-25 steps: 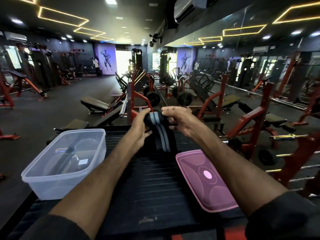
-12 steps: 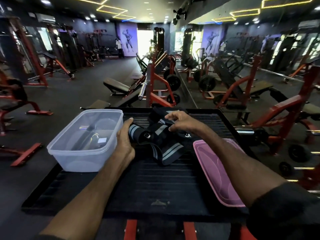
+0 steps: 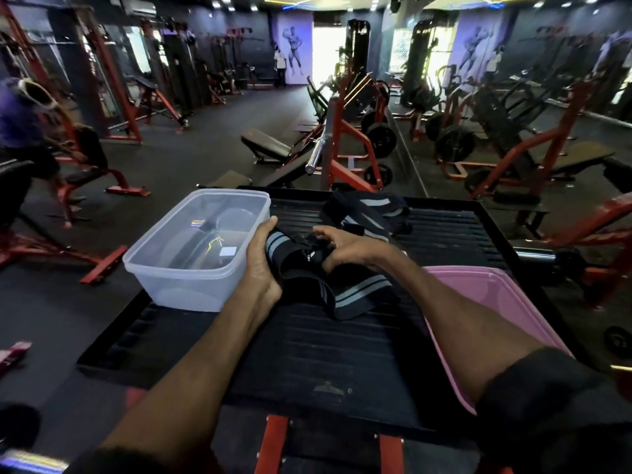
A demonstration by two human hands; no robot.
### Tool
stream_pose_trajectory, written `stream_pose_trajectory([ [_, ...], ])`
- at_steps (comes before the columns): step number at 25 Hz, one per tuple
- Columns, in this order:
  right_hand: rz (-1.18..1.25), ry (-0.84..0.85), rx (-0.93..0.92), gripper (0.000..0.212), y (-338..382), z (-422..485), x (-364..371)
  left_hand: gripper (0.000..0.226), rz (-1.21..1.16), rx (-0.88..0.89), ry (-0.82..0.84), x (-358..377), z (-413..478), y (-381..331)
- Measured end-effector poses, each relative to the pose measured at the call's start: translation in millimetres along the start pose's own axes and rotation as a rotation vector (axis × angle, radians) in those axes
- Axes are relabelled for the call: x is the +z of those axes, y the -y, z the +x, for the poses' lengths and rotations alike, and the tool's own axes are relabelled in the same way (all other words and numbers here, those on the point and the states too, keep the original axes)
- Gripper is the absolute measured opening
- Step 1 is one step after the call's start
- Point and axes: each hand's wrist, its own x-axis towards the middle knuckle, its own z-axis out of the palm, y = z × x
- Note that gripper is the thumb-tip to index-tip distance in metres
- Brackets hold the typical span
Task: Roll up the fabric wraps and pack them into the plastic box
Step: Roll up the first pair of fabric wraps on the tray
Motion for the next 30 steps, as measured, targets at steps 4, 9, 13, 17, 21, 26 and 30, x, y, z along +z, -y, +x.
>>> stream_pose_trajectory([
  [4, -0.057, -0.23, -0.086, 0.045, -4, -3, 15, 0.053, -0.017, 0.029, -0.001, 3, 5, 2],
  [9, 0.23, -0.534, -0.08, 0.02, -11, -14, 9, 0.031, -0.035, 0.075, 0.028, 19, 0, 9],
  [13, 0.531, -0.66, -0.057, 0.013, -7, -19, -18, 0.027, -0.097, 0.127, 0.016, 31, -1, 11],
  [17, 0.713, -0.808, -0.06, 0.027, 3, -31, -30, 0.034, -0.125, 0.129, 0.02, 53, -1, 22],
  [21, 1.211, -1.19, -0.004, 0.017, -5, -50, -52, 0.04, -0.241, 0.175, 0.013, 60, 5, 11],
  [26, 1.403, -1.292, 0.082, 0.036, -40, -80, -100, 0.04, -0.19, 0.249, 0.04, 53, 23, -15],
  [30, 1.402, -1.392, -0.078, 0.022, -16, -79, -132, 0.08, -0.104, 0.171, -0.087, 63, 53, -7],
])
